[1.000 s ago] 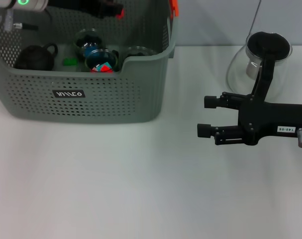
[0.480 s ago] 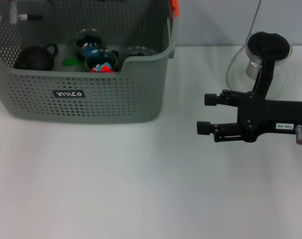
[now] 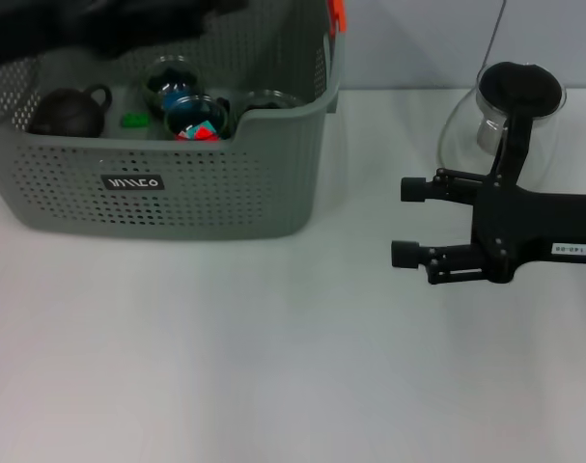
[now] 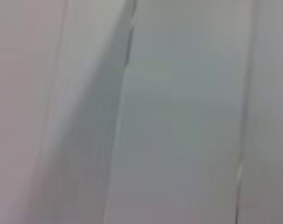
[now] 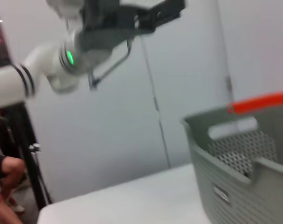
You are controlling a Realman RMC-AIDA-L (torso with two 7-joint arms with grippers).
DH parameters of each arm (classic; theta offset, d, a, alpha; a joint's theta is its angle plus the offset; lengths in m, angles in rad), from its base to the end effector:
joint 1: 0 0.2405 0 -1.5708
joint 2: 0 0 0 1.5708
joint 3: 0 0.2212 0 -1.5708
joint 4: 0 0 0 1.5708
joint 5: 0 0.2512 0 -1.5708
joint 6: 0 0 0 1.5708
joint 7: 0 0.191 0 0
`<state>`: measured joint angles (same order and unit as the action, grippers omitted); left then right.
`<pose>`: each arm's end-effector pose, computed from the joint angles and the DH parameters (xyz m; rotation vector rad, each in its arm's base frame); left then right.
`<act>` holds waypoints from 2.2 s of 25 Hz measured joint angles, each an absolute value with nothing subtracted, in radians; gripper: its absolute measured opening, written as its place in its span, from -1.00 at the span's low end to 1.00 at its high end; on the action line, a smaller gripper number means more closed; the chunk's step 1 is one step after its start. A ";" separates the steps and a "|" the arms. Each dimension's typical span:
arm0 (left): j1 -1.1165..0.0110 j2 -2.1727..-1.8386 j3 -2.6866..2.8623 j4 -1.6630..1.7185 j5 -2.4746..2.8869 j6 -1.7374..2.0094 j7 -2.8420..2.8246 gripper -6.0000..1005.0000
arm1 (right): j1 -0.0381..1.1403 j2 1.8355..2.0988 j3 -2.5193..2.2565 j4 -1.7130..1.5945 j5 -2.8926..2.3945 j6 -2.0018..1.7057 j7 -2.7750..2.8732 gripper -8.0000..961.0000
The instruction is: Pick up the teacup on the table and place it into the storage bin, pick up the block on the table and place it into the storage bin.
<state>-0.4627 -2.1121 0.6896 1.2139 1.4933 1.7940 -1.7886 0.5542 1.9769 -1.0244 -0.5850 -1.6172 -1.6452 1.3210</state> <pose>-0.1112 0.3584 0.1274 -2.5467 -0.3070 -1.2741 0.1903 0.3582 -0.0173 -2.8614 0.3909 0.9340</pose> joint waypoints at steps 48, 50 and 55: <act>-0.396 -2.125 0.585 0.812 2.205 1.658 -1.323 0.86 | 0.732 2.111 -1.167 -0.395 -1.782 -1.295 1.117 0.96; -0.401 -2.125 0.589 0.808 2.222 1.660 -1.326 0.86 | 0.733 2.111 -1.167 -0.388 -1.767 -1.294 1.096 0.96; -0.411 -2.125 0.590 0.800 2.229 1.662 -1.328 0.86 | 0.730 2.109 -1.167 -0.385 -1.756 -1.293 1.085 0.96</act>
